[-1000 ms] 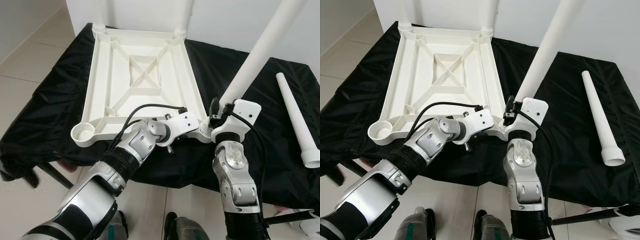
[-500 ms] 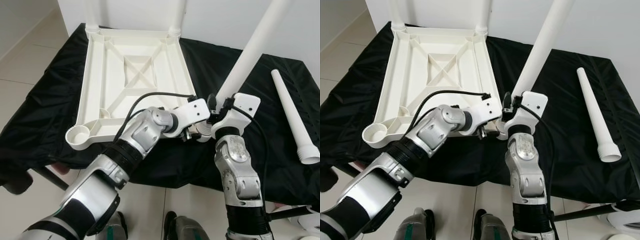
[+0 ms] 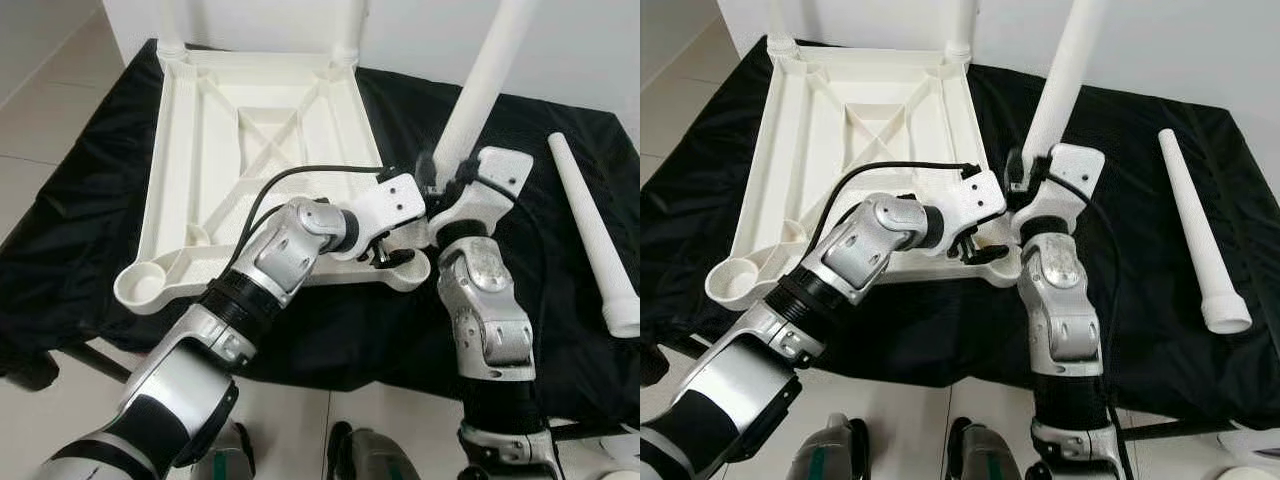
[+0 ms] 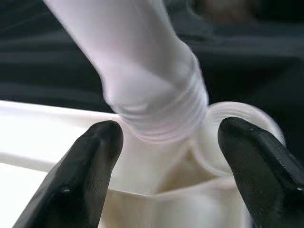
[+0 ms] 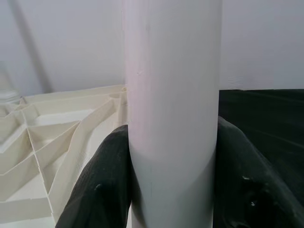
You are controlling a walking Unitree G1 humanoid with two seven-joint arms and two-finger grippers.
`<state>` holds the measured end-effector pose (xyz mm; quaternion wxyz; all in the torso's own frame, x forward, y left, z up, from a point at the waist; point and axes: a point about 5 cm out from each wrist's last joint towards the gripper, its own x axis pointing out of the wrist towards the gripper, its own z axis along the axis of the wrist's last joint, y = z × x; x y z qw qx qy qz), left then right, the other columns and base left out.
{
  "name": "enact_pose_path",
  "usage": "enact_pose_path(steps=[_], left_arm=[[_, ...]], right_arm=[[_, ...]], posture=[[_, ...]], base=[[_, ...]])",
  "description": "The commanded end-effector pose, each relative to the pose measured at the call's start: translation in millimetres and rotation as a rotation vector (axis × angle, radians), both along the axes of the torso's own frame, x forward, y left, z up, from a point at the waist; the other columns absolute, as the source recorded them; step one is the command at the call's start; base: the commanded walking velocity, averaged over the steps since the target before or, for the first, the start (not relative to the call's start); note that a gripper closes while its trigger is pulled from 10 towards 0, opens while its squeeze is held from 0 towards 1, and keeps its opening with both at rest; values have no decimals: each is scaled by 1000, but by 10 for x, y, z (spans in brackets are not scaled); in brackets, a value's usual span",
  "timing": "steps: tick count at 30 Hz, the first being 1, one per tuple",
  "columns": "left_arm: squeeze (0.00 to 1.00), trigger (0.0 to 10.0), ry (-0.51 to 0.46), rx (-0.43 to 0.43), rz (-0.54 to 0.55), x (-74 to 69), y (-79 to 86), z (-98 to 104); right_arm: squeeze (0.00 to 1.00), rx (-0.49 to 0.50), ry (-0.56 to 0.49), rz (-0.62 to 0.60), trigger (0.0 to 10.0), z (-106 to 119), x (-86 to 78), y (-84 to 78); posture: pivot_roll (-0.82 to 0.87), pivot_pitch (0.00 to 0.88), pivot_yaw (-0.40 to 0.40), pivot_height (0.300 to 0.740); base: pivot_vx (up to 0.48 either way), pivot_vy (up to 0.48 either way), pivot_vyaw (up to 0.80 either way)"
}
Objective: Building children table
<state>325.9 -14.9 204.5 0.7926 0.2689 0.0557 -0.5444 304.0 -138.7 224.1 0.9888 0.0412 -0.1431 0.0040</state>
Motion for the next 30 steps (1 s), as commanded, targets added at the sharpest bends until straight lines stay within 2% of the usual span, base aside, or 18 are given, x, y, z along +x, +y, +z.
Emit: enact_pose_path(steps=[1,7,13,17,22,24,29,30], left_arm=[[0,10000,-11,-15,43,10,24,10],[0,10000,3,-3,51,-25,134,-23],[0,10000,3,-7,59,-28,161,-18],[0,10000,-4,-50,119,11,228,47],[0,10000,-7,-72,139,26,245,82],[0,10000,-17,-91,167,52,273,120],[0,10000,-54,-197,363,226,483,265],[0,10000,-54,-197,363,226,483,265]], right_arm=[[0,10,-1,-19,10000,-7,13,-74],[0,3,-6,-27,10000,18,80,-144],[0,-1,-14,-26,10000,32,100,-148],[0,-6,-27,-31,10000,50,132,-180],[0,-10,-29,-34,10000,52,139,-196],[0,-13,-29,-38,10000,50,147,-218],[0,-50,-42,-34,10000,60,197,-294],[0,-50,-42,-34,10000,60,197,-294]], posture=[[27,70,-78,740],[36,59,-85,740],[40,54,-85,740],[41,50,-81,740],[42,51,-81,740],[43,51,-80,740],[48,56,-80,740],[48,56,-80,740]], base=[[0,0,0],[0,0,0],[0,0,0],[0,0,0],[0,0,0],[0,0,0],[0,0,0],[0,0,0]])
